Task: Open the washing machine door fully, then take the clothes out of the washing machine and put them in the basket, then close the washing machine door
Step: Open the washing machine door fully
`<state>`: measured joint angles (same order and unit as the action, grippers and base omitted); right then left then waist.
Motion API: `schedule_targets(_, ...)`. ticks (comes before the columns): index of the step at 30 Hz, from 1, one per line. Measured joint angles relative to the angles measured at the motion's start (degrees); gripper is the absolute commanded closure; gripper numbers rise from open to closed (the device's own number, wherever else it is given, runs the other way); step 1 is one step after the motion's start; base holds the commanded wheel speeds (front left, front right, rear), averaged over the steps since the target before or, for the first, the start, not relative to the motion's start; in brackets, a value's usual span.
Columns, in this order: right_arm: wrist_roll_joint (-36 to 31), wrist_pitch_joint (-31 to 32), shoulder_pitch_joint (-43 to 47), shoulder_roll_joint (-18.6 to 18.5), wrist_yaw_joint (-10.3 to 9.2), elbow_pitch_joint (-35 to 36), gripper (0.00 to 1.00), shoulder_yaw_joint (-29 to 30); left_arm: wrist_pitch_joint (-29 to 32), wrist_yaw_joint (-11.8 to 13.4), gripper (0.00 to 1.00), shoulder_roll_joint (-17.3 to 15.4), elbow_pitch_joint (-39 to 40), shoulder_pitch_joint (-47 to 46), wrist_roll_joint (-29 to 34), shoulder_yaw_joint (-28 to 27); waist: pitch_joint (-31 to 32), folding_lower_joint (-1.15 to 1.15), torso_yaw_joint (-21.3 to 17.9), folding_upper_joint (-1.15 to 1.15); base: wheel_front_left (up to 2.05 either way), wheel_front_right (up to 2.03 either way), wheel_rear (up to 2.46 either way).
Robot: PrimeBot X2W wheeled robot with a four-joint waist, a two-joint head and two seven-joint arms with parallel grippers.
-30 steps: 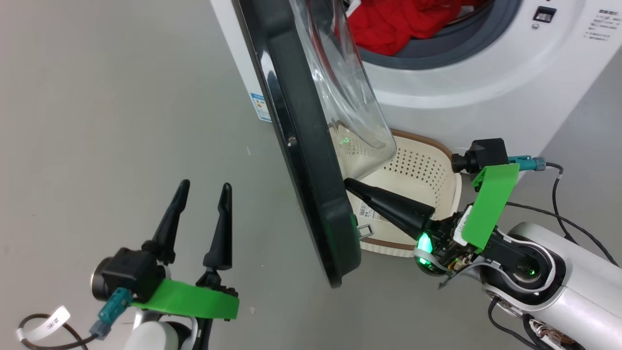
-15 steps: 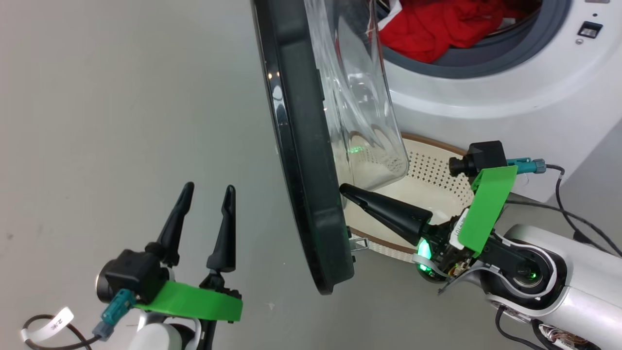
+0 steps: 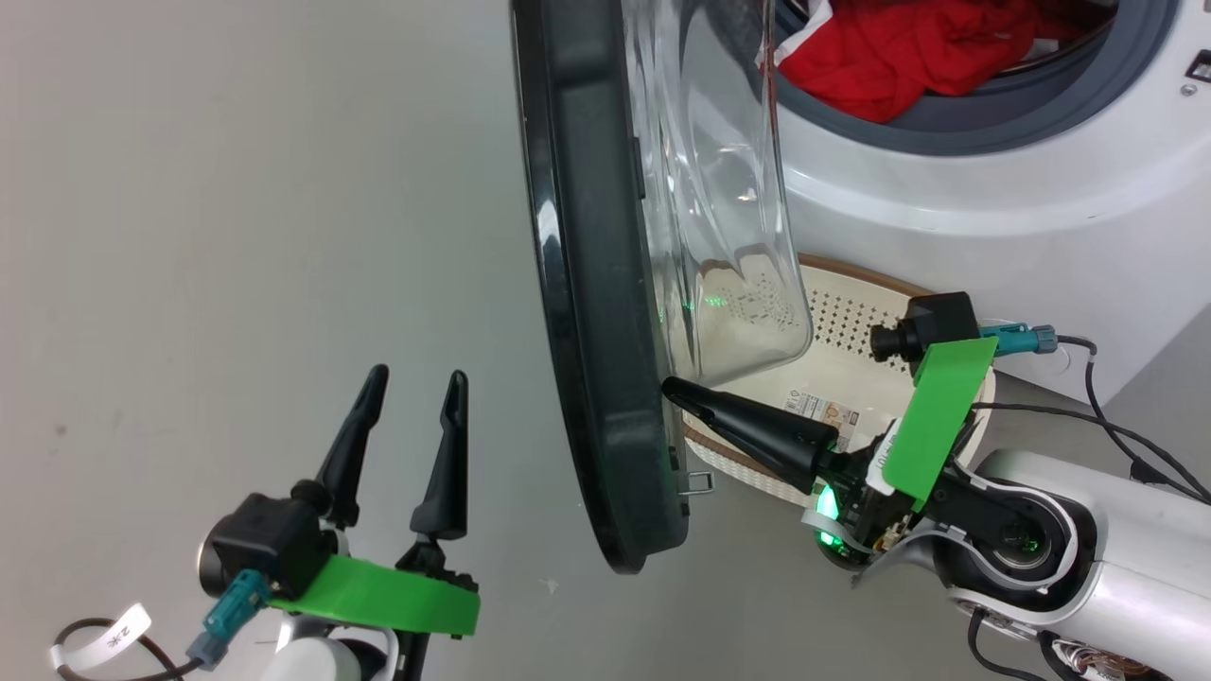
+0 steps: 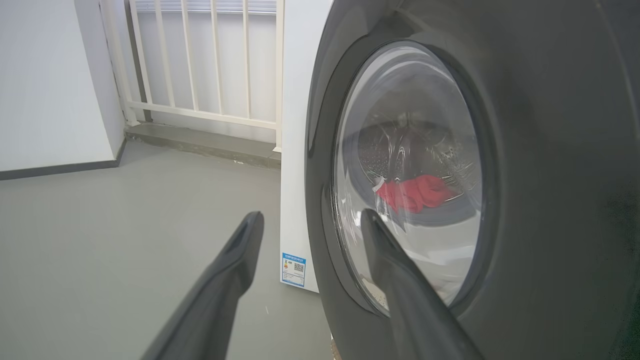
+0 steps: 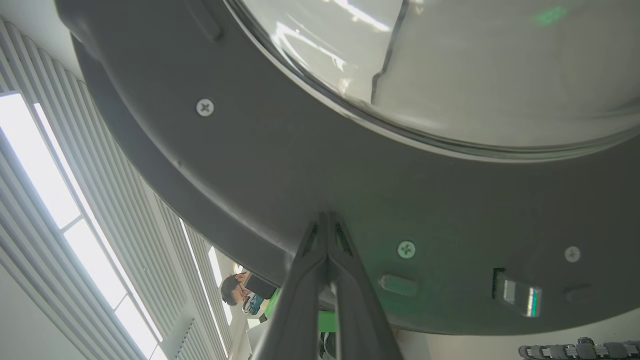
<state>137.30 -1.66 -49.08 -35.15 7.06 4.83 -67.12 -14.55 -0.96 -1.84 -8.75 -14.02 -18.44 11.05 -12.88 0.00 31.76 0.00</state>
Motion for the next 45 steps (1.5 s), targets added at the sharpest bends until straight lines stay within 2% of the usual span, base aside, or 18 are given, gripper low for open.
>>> schedule_targets(16,1.53,-0.38,-1.72,0.56,0.00,-0.85,1.00,-2.04,0.00,0.52,0.00,0.00,0.29,0.01,-0.38,-0.13,-0.34,0.00,0.66,0.00,0.00,0.00,0.00)
schedule_targets(22,0.24,-3.41,-1.71,0.34,0.00,-1.24,1.00,-2.32,0.00,0.52,0.00,0.00,0.25,0.01,-0.40,-0.13,0.12,0.01,0.56,0.00,0.00,0.00,0.00)
schedule_targets(23,-0.85,-4.49,-1.72,0.32,0.00,-1.43,0.82,-2.46,0.00,0.52,0.00,0.00,0.24,0.01,-0.40,-0.15,0.22,0.00,0.49,0.00,0.00,0.00,0.00)
schedule_targets(26,-4.74,-8.24,-2.10,-0.08,0.00,-2.93,0.08,-3.91,0.00,0.52,0.00,0.00,0.22,0.01,-0.40,-0.29,0.49,0.00,0.09,0.00,0.00,0.00,0.00)
schedule_targets(27,-6.26,-9.25,-2.15,-0.32,0.00,-3.55,0.00,-4.36,0.00,0.52,0.00,0.00,0.22,0.02,-0.40,-0.36,0.57,0.00,-0.09,0.00,0.00,0.00,0.00)
schedule_targets(31,-11.26,-11.99,-2.27,-0.32,0.00,-6.55,0.00,-5.67,0.00,0.52,0.00,0.00,0.22,0.05,-0.40,-0.66,0.88,0.00,-0.80,0.00,0.00,0.00,0.00)
schedule_targets(35,-16.82,-12.55,-2.27,0.79,0.00,-12.72,0.00,-5.35,0.00,0.52,0.00,0.00,0.25,0.17,-0.38,-1.14,1.14,0.00,-1.65,0.00,0.00,0.00,0.00)
schedule_targets(43,-36.75,-12.81,3.04,8.99,0.00,-25.08,0.00,7.80,0.00,0.98,0.00,-0.02,0.51,1.79,-0.29,-1.75,2.04,0.00,-3.11,0.00,0.00,0.00,0.00)
schedule_targets(45,-44.86,-12.80,6.69,12.06,0.00,-27.58,0.00,13.06,0.00,0.98,0.00,-0.02,0.56,2.40,-0.27,-1.85,2.42,0.00,-3.48,0.00,0.00,0.00,0.00)
